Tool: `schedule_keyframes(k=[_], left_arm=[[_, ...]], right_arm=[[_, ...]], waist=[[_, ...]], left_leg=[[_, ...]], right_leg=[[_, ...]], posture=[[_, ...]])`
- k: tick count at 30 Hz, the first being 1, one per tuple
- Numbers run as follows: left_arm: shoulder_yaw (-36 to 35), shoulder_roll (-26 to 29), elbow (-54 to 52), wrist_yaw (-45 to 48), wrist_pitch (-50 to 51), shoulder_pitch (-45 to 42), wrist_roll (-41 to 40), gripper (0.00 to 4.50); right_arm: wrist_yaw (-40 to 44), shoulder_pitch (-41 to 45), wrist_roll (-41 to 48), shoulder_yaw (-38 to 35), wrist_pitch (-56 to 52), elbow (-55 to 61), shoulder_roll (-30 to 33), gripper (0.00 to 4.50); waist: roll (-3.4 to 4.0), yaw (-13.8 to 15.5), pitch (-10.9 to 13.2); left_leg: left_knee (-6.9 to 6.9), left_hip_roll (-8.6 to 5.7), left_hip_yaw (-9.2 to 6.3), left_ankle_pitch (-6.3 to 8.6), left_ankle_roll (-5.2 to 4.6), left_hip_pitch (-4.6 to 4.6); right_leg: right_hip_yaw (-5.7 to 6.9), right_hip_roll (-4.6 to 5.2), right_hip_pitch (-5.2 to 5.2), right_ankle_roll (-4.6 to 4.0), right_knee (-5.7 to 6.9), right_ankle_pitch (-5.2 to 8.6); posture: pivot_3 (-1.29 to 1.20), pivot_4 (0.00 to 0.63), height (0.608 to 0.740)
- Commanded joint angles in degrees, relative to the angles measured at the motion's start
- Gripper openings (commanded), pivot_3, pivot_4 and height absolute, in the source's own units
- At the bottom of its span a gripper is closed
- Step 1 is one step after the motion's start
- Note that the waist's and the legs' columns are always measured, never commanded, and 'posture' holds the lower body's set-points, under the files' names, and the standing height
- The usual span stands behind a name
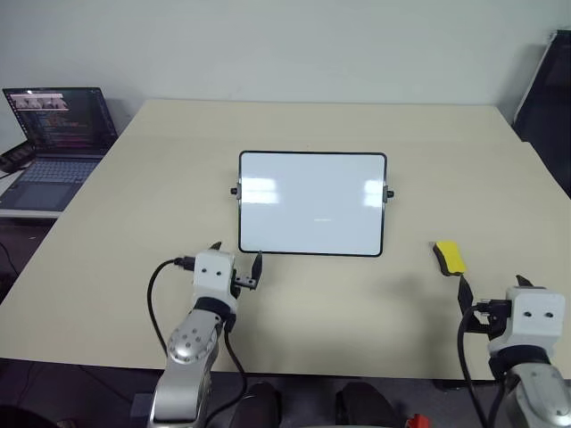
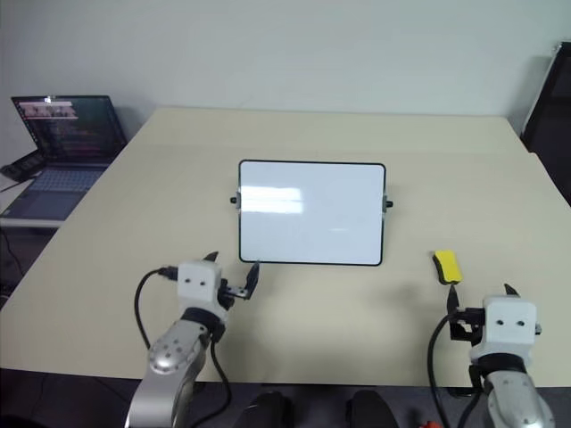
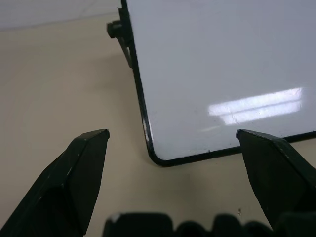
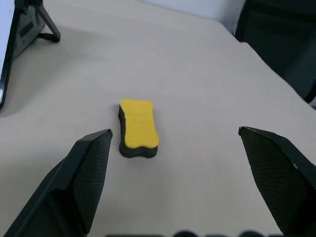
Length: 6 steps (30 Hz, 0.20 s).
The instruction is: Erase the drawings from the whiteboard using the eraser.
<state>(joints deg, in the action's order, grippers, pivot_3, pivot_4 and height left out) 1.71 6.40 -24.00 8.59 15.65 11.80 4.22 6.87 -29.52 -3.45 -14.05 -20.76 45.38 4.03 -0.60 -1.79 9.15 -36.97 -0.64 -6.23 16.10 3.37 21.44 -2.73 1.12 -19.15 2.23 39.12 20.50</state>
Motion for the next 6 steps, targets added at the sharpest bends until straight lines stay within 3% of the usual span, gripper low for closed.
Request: schedule_keyframes(k=[1, 6], left_arm=[[2.14, -0.81, -2.9, -0.97, -1.46, 1.13, 0.59, 4.5], [2.97, -0.84, -2.43, -1.63, -1.57, 0.39, 0.97, 4.5]], right_arm=[[-1.76, 0.14, -0.94, 0.14, 3.42, -0.11, -0.22, 4.47], [-1.16, -1.01, -0.59, 0.09, 3.83, 0.76, 0.67, 4.47]], waist=[[-0.02, 0.11, 0.01], [-0.01, 0.22, 0.0]], left_leg=[[-0.01, -0.01, -0.01, 0.0, 0.0, 0.02], [0.01, -0.02, -0.07, 0.0, 0.0, 0.08]], right_leg=[[0.0, 0.01, 0.0, 0.0, -0.02, 0.0], [0.03, 0.02, -0.02, -0.01, -0.04, 0.0]], posture=[[0.0, 0.15, 0.74], [0.0, 0.15, 0.74]])
